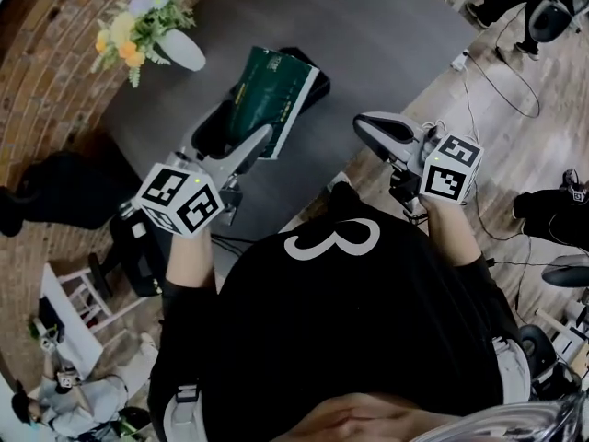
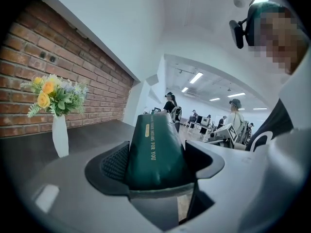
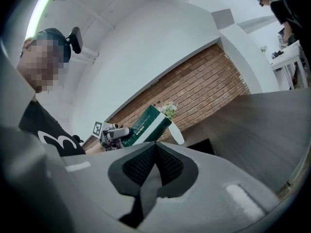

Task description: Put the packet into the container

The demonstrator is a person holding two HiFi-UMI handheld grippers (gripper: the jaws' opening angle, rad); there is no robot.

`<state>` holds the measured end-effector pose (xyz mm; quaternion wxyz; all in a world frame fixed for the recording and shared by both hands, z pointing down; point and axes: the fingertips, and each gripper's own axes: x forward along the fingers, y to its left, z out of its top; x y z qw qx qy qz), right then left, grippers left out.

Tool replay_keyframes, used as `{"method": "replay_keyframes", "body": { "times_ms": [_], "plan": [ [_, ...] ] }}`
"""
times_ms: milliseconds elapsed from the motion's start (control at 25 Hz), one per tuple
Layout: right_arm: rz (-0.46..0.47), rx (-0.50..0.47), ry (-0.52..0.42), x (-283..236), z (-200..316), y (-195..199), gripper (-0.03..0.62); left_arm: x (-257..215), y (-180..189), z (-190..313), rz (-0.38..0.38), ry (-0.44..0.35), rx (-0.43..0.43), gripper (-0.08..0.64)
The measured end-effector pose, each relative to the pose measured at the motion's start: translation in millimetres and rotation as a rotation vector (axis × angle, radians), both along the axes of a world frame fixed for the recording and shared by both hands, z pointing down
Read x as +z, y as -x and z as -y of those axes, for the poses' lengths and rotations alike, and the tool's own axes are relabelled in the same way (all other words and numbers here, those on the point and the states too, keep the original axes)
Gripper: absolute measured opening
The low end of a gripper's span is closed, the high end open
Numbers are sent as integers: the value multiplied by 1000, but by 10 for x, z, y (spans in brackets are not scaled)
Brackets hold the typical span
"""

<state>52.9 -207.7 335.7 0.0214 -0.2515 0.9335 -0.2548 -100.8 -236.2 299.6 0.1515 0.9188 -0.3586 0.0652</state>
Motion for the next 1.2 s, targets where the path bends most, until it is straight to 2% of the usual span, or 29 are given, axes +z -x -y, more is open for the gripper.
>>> {"method": "replay_keyframes", "body": {
  "times_ms": [280, 600, 1200],
  "plan": [
    [-14, -72, 66, 158, 431, 52, 2, 165, 72, 416, 70, -26, 19, 379],
    [-25, -102, 138, 369, 791, 41, 2, 426, 78, 834, 149, -69, 55, 377],
    [-48, -119, 233, 699, 1103, -11, 2, 1255, -118, 1053, 360, -80, 189, 377]
  ]
}}
